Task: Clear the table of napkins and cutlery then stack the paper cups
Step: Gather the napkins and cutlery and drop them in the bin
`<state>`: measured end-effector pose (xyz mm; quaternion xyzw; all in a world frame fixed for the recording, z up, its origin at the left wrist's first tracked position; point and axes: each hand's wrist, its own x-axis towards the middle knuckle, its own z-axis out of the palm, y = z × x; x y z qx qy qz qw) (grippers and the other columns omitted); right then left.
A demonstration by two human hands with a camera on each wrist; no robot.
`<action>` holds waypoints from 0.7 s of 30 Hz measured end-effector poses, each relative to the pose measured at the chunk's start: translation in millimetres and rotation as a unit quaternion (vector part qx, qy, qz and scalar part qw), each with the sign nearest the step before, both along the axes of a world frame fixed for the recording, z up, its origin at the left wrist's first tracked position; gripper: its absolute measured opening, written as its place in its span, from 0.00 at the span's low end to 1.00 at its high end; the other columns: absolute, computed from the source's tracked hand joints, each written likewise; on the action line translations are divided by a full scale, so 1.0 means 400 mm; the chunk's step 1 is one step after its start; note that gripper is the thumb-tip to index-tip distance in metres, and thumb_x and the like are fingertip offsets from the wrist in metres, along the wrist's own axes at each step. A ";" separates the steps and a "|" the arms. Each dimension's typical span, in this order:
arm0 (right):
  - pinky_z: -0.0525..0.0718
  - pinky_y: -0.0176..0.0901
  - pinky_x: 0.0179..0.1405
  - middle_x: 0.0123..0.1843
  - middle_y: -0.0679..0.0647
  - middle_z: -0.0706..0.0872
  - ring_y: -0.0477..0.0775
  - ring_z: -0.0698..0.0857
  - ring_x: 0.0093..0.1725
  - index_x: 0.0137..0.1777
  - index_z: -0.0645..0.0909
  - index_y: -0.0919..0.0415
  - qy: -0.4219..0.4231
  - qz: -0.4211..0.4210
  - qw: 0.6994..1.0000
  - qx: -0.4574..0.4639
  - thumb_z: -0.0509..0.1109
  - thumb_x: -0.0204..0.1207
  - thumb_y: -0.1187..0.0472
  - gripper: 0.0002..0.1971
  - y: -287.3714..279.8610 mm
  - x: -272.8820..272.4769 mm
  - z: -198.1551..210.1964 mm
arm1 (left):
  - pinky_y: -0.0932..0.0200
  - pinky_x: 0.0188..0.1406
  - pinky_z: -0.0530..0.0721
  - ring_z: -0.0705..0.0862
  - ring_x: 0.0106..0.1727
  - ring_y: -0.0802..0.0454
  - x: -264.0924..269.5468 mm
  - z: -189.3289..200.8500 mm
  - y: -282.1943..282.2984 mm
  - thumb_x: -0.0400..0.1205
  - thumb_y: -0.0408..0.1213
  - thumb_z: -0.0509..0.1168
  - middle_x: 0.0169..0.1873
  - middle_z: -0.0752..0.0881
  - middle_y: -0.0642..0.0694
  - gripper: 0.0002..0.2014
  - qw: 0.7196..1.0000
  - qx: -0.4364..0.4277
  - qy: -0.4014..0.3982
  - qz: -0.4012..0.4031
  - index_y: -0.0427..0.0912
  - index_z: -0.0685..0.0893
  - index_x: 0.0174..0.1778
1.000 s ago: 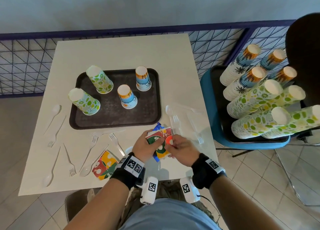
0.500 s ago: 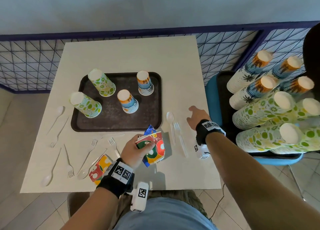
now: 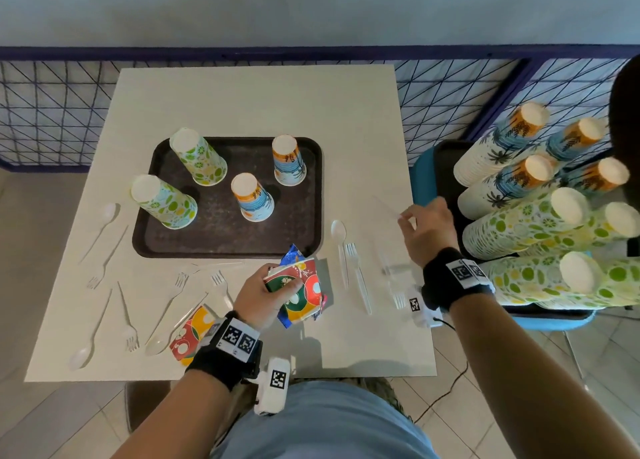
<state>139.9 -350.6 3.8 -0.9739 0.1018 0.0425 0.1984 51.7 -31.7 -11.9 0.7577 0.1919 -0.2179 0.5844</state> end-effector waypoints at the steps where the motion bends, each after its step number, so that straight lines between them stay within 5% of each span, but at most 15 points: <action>1: 0.79 0.54 0.51 0.53 0.63 0.76 0.68 0.78 0.51 0.49 0.86 0.63 -0.020 0.004 1.000 -0.016 0.71 0.83 0.59 0.07 -0.003 -0.022 -0.002 | 0.65 0.42 0.90 0.95 0.49 0.55 0.003 -0.001 -0.004 0.81 0.42 0.79 0.49 0.95 0.50 0.13 1.000 0.000 0.000 -0.005 0.46 0.86 0.57; 5: 0.81 0.53 0.48 0.50 0.63 0.81 0.69 0.85 0.51 0.55 0.75 0.65 0.071 -0.007 0.997 0.017 0.61 0.87 0.63 0.05 0.012 -0.082 -0.005 | 0.58 0.45 0.92 0.95 0.50 0.50 0.020 -0.002 -0.017 0.80 0.40 0.79 0.50 0.95 0.47 0.12 1.000 -0.016 0.002 -0.014 0.46 0.86 0.55; 8: 0.80 0.48 0.48 0.59 0.64 0.85 0.67 0.88 0.58 0.67 0.68 0.64 0.193 -0.013 0.981 0.027 0.58 0.88 0.65 0.10 0.043 -0.116 -0.031 | 0.53 0.49 0.93 0.95 0.51 0.48 0.031 0.004 -0.021 0.80 0.40 0.80 0.49 0.95 0.47 0.11 1.000 -0.022 0.004 -0.019 0.47 0.86 0.54; 13: 0.82 0.53 0.68 0.81 0.64 0.66 0.68 0.82 0.69 0.81 0.59 0.65 0.241 -0.047 0.966 0.084 0.68 0.85 0.51 0.32 0.091 -0.165 -0.134 | 0.45 0.52 0.94 0.95 0.51 0.46 0.044 0.010 -0.037 0.79 0.38 0.80 0.51 0.95 0.46 0.14 0.999 -0.037 0.016 -0.007 0.51 0.84 0.56; 17: 0.78 0.59 0.75 0.81 0.67 0.65 0.69 0.74 0.77 0.80 0.64 0.67 0.250 -0.025 0.968 -0.018 0.61 0.89 0.53 0.26 0.086 -0.187 -0.161 | 0.40 0.58 0.94 0.95 0.53 0.45 0.058 0.011 -0.036 0.78 0.40 0.82 0.54 0.95 0.45 0.17 0.999 -0.033 0.022 -0.021 0.53 0.83 0.58; 21: 0.78 0.56 0.68 0.73 0.67 0.73 0.68 0.75 0.71 0.75 0.72 0.70 0.253 0.027 0.962 -0.100 0.55 0.87 0.63 0.20 0.069 -0.204 -0.149 | 0.37 0.60 0.93 0.96 0.52 0.46 0.063 0.016 -0.042 0.76 0.43 0.83 0.50 0.97 0.46 0.16 0.999 -0.022 0.017 -0.038 0.46 0.88 0.57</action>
